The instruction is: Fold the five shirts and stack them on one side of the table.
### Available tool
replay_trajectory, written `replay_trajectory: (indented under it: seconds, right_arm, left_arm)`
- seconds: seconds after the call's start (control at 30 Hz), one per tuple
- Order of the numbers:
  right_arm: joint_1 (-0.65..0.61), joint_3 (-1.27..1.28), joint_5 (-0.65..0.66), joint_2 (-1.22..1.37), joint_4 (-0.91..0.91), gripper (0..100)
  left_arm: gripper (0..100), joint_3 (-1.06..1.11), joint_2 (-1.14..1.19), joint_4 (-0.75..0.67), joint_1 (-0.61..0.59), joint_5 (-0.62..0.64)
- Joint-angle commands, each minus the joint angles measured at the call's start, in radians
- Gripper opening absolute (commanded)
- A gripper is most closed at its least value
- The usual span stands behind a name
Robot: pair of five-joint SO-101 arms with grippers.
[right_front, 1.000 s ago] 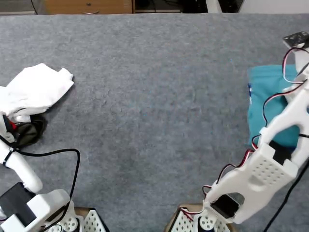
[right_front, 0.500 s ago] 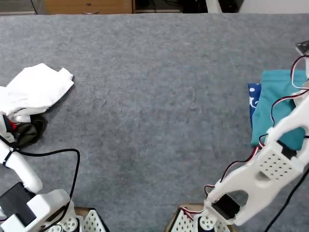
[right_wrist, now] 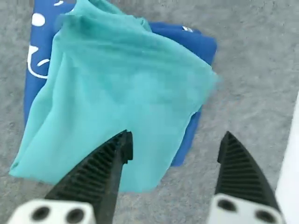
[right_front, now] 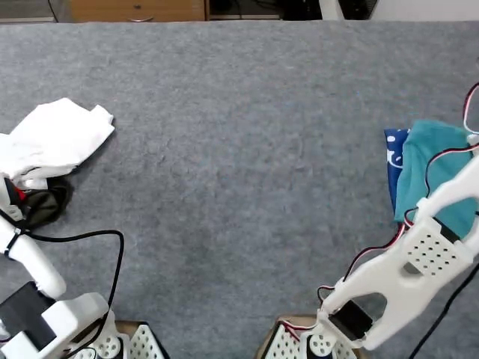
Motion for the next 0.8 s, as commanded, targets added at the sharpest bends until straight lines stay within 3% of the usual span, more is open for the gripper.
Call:
replay_trajectory:
  seconds: [0.0,0.13,0.3,0.57,0.77]
  right_arm:
    - [-0.028,-0.091,-0.018,-0.01,0.092,29.3]
    - [-0.044,-0.067,-0.032,-0.008,0.1,23.8]
    - [-0.07,0.033,-0.043,-0.005,0.097,0.0]
    - [-0.097,0.341,-0.081,0.013,0.031,0.2]
    - [-0.088,0.375,-0.118,0.016,0.006,0.2]
  left_arm:
    - [2,-0.005,-0.03,-0.011,0.009,-0.006]
    - [2,-0.003,-0.03,-0.008,0.009,-0.006]
    - [2,-0.003,-0.03,-0.006,0.009,-0.006]
    - [2,0.046,-0.038,-0.012,0.009,-0.008]
    - [2,0.04,-0.039,-0.012,0.005,-0.008]
